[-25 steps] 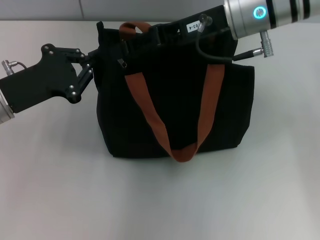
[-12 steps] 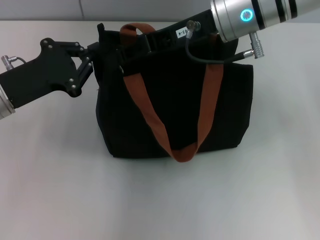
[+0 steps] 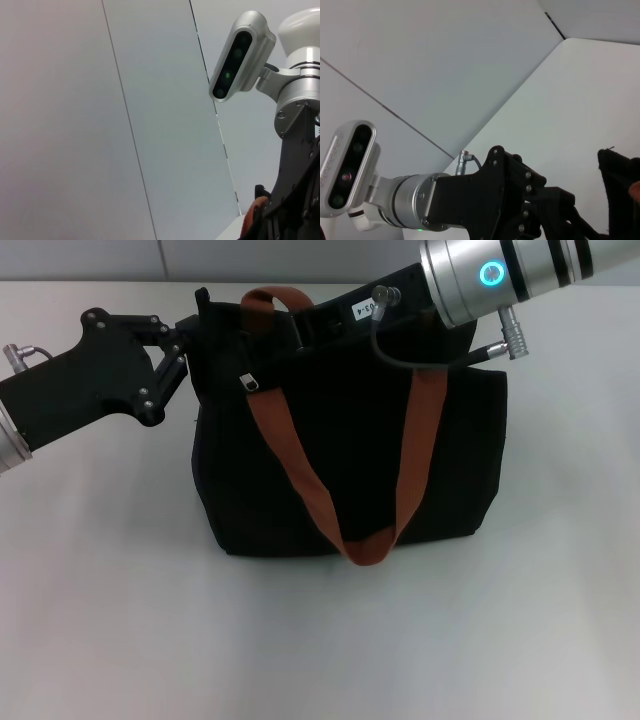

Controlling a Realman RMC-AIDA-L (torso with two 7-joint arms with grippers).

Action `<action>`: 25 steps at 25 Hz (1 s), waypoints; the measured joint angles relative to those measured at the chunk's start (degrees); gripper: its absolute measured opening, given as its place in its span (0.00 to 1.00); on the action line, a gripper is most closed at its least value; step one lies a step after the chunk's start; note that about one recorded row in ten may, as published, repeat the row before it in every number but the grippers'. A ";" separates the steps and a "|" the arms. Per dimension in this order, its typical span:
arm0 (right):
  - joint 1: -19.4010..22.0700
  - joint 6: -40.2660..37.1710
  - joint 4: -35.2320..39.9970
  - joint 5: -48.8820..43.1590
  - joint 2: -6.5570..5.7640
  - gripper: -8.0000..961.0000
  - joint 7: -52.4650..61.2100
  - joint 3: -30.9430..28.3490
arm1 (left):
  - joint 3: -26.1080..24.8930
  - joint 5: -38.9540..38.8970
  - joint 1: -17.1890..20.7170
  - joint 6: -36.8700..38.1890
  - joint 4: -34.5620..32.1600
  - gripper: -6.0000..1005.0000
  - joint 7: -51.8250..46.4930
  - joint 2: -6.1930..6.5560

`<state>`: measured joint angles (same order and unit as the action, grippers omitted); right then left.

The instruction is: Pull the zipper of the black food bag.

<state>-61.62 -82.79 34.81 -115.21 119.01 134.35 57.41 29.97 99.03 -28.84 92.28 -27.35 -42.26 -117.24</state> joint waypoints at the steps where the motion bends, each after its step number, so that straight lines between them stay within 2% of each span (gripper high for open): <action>1: 0.04 0.02 0.00 -0.01 0.00 0.41 0.01 0.00 | 0.00 0.00 0.00 0.01 0.00 0.03 -0.01 0.00; 4: 0.13 0.02 0.00 -0.01 0.00 0.36 0.02 0.00 | 0.00 -0.02 0.00 -0.03 0.00 0.04 -0.01 0.00; 7: 0.23 0.02 0.14 -0.01 -0.01 0.19 0.22 -0.01 | 0.00 -0.06 0.01 -0.04 -0.03 0.04 -0.07 0.00; 19: 0.39 -0.05 0.47 0.05 0.11 0.16 0.40 -0.02 | 0.00 -0.11 0.01 0.13 -0.07 0.04 -0.63 0.00; 25: 1.20 -0.01 1.17 0.27 0.24 0.06 -0.35 -0.01 | 0.00 -0.52 0.10 0.13 0.13 0.04 -0.63 -0.05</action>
<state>-60.42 -82.80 35.98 -114.94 119.26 134.00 57.39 29.97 98.51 -28.74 92.41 -27.22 -42.89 -117.30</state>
